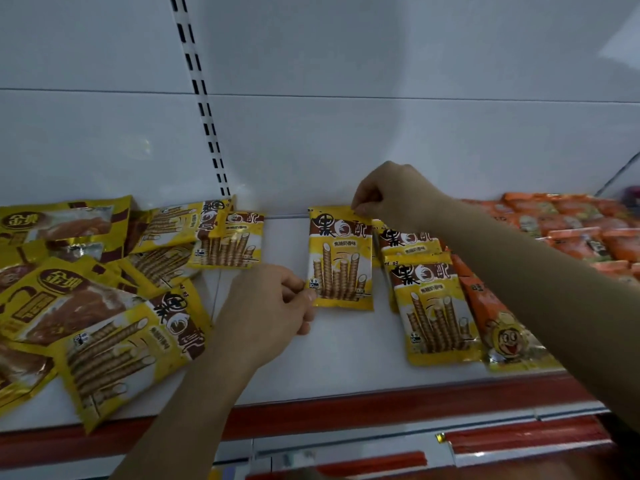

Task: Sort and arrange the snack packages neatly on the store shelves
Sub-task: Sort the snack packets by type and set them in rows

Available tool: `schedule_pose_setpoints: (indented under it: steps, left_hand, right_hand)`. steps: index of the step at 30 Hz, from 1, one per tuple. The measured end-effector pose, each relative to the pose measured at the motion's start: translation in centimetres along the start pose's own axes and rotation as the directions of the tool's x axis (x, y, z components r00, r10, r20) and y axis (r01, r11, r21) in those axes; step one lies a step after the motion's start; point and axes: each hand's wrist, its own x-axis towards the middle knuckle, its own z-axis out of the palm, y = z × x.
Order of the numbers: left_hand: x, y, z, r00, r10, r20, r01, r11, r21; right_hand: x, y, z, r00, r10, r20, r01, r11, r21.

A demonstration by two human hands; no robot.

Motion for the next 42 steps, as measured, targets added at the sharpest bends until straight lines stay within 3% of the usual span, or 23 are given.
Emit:
schedule_pose_setpoints:
  steps: [7,13,21,26,30,34,37,42]
  left_hand:
    - [0.6,0.1,1.7,0.994,0.102,-0.05,-0.083,0.952,0.294]
    - [0.3,0.1,1.9,0.992,0.11,-0.054,-0.087,0.942,0.324]
    - [-0.2,0.2,1.2,0.982,0.173,-0.077,-0.139,0.933,0.331]
    - [-0.9,-1.1,-3.9,0.911,0.329,-0.248,-0.19,0.87,0.455]
    - [-1.4,-2.7,-8.2,0.894,0.313,-0.322,-0.13,0.866,0.482]
    - [-2.2,-4.0,-9.4,0.897,0.314,-0.311,-0.138,0.867,0.479]
    - [-2.3,-4.9,-9.6,0.9,0.333,-0.28,-0.177,0.868,0.464]
    - [-1.6,-6.2,-8.9,0.908,0.339,-0.248,-0.172,0.839,0.516]
  right_hand:
    - [0.3,0.8,0.7,0.999,-0.033,-0.007,0.033,0.999,-0.026]
    - [0.0,1.3,1.5,0.999,-0.026,0.029,0.027,0.999,-0.041]
    - [-0.8,1.1,1.4,0.998,-0.05,-0.03,0.047,0.994,-0.096]
    - [-2.0,-2.9,2.5,0.979,-0.148,-0.137,0.147,0.989,-0.017]
    - [-2.8,-8.5,5.1,0.984,-0.175,-0.023,0.176,0.975,0.133]
    - [-2.6,-12.0,8.7,0.985,-0.152,0.087,0.158,0.985,-0.066]
    - [-2.2,-12.1,10.0,0.976,-0.207,-0.065,0.193,0.965,-0.18]
    - [-2.7,-11.0,8.5,0.897,-0.257,-0.359,0.26,0.965,-0.039]
